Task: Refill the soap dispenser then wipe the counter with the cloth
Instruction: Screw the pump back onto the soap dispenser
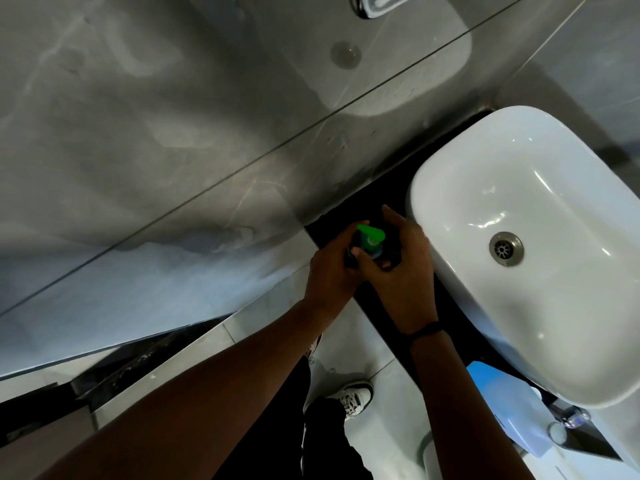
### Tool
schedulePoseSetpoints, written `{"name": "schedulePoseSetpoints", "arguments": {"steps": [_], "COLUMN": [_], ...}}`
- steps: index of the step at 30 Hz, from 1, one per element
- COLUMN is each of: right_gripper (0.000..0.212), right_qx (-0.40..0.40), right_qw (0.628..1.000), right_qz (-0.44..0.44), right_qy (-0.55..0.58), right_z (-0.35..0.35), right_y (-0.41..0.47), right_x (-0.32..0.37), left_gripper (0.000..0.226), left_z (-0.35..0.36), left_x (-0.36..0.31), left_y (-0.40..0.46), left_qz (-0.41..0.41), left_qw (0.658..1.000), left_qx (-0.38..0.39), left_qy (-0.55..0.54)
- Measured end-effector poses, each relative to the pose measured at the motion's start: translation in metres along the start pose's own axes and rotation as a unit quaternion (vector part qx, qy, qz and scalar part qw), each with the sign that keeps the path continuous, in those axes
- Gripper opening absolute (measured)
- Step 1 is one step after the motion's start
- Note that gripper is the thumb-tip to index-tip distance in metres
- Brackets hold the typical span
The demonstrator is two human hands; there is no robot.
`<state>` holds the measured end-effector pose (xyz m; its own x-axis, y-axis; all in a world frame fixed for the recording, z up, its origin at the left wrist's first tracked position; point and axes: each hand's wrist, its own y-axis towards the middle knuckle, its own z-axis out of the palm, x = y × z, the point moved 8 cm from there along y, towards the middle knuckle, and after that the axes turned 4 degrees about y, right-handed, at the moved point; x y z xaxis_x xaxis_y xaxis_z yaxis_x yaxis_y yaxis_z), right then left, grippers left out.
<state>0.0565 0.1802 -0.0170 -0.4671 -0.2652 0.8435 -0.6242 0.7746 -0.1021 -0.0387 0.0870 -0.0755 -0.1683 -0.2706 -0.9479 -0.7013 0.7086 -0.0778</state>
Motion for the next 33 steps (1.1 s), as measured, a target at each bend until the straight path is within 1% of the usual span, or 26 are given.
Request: {"name": "schedulePoseSetpoints", "arguments": {"steps": [2,4,5,6,7,8,10,12,14,16,17,20,22,24,26,28,29,31,33], "right_gripper": [0.058,0.039,0.030,0.026,0.030,0.039,0.050,0.050,0.042,0.029,0.028,0.044,0.050,0.049,0.046,0.030,0.025,0.032,0.041], "right_qx": [0.003,-0.028,-0.045,-0.059,-0.070,-0.078,-0.073,-0.037,-0.009,-0.020,-0.031,-0.072,-0.075,-0.055,-0.027,-0.026,-0.037,-0.062,-0.070], "right_qw": [1.000,0.998,0.997,0.997,0.997,0.997,0.997,0.999,1.000,1.000,0.999,0.995,0.996,0.997,0.998,0.999,0.999,0.997,0.997], "right_qz": [-0.026,-0.050,-0.051,-0.039,-0.017,0.002,0.006,-0.007,-0.014,-0.019,-0.007,0.049,0.041,0.019,0.003,-0.009,0.000,0.015,0.012], "right_qy": [0.014,-0.021,-0.033,-0.031,-0.018,-0.010,-0.010,0.008,0.020,0.012,0.020,0.043,0.026,0.054,0.060,0.033,0.034,0.047,0.038], "right_z": [-0.005,-0.011,-0.013,-0.013,-0.013,-0.012,-0.009,-0.006,-0.007,-0.011,-0.012,-0.013,-0.010,-0.008,-0.009,-0.010,-0.012,-0.012,-0.009], "right_y": [-0.002,-0.002,-0.001,0.000,0.003,0.005,0.007,0.006,0.004,0.004,0.005,0.008,0.008,0.005,0.002,0.002,0.003,0.007,0.009], "right_x": [0.001,0.005,0.005,0.004,0.003,0.001,0.001,0.002,0.000,-0.001,-0.004,-0.009,-0.007,-0.004,-0.004,-0.005,-0.007,-0.007,-0.004], "left_gripper": [0.068,0.074,0.078,0.082,0.085,0.084,0.076,0.069,0.071,0.077,0.079,0.083,0.079,0.074,0.080,0.092,0.096,0.096,0.084], "left_z": [0.000,0.001,0.001,0.000,0.000,0.001,0.001,0.000,0.000,-0.002,-0.002,0.001,0.001,0.002,0.002,0.002,0.002,0.003,0.003], "left_x": [0.001,0.001,0.001,0.001,0.003,0.005,0.007,0.008,0.005,0.002,0.002,0.004,0.007,0.008,0.006,0.004,0.004,0.006,0.010], "left_y": [0.001,0.001,0.001,0.002,0.002,0.002,0.002,0.003,0.002,0.002,0.003,0.002,0.003,0.003,0.002,0.002,0.002,0.001,0.002], "left_qz": [-0.013,-0.009,-0.003,0.001,0.003,0.003,0.002,0.002,0.004,0.005,0.006,0.002,-0.001,0.001,0.001,0.000,-0.002,-0.006,-0.008], "left_qw": [1.000,1.000,1.000,1.000,1.000,1.000,0.999,0.999,0.999,0.999,0.999,0.999,0.999,0.999,1.000,1.000,1.000,1.000,1.000], "left_qx": [0.005,0.006,0.004,0.001,-0.001,-0.002,-0.003,-0.009,-0.011,-0.009,-0.008,-0.006,-0.007,-0.003,0.001,0.007,0.011,0.013,0.007], "left_qy": [-0.007,-0.003,0.003,0.009,0.014,0.022,0.040,0.052,0.044,0.037,0.040,0.039,0.043,0.043,0.031,0.022,0.020,0.021,0.029]}}
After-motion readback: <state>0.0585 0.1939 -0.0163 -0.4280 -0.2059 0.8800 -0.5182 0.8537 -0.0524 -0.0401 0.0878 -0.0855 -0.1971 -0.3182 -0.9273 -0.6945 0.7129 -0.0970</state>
